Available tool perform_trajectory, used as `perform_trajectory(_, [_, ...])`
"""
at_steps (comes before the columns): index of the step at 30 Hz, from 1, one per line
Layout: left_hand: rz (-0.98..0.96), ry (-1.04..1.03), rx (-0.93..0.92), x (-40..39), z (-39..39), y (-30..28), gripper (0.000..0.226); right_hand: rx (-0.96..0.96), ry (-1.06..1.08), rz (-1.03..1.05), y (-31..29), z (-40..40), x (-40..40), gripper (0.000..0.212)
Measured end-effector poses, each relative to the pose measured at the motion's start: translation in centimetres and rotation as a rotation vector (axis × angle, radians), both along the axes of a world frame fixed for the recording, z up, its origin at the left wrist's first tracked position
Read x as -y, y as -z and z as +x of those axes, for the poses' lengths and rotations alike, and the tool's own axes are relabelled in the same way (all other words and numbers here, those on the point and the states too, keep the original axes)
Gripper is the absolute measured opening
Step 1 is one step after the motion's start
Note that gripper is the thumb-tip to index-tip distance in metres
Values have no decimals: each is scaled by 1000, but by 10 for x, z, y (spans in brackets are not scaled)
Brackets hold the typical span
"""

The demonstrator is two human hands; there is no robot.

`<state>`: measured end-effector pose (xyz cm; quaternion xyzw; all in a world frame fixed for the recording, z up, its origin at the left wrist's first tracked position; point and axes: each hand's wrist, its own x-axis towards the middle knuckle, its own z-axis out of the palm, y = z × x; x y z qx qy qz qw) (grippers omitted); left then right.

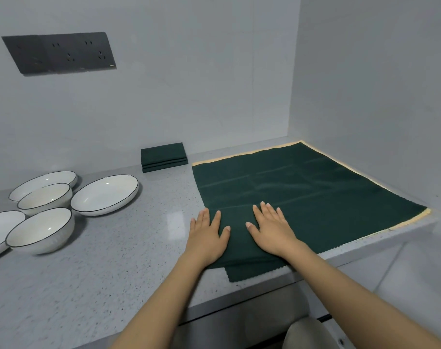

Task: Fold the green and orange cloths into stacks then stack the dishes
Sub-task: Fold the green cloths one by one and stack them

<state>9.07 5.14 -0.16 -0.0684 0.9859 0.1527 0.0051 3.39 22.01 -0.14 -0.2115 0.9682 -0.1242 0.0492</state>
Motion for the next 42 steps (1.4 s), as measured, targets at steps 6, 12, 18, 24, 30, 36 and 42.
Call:
perform_trajectory(6, [78,254,-236,4,34,-12,44,-196,-286,-282,-7,31,-27,38])
perform_trajectory(12, [10,436,-198,1,59,-4,44,-155,-402,-311,-4,45,-42,52])
perform_trajectory(18, [68,437,-143,5,60,-5,46,-182,-375,-259,-7,47,-41,45])
perform_trajectory(24, [48,430,-144,5,56,-10,47,-208,-340,-233,-9,44,-37,54])
perform_trajectory(30, [88,437,-130,10,49,-19,38,-190,-330,-243,-12,36,-39,25])
perform_trajectory(36, [234,320,-157,24,36,-32,11,-20,-291,-184,-23,20,-44,31])
perform_trajectory(42, [365,194,-169,41,27,-33,17,65,-169,-321,-37,-3,-46,18])
